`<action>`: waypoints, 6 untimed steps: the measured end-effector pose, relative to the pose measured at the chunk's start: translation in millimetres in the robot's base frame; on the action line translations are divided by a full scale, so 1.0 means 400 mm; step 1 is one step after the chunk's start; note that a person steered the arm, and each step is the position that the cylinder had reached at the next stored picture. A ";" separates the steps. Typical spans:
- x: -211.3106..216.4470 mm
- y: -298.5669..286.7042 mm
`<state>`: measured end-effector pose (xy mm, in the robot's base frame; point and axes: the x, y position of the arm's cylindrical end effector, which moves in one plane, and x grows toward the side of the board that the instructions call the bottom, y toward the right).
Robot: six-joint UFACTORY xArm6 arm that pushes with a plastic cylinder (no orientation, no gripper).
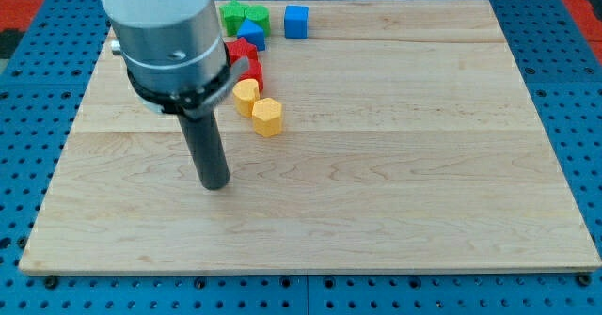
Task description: Move the hexagon to the bottom of the heart
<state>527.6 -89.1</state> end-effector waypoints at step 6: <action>-0.187 0.110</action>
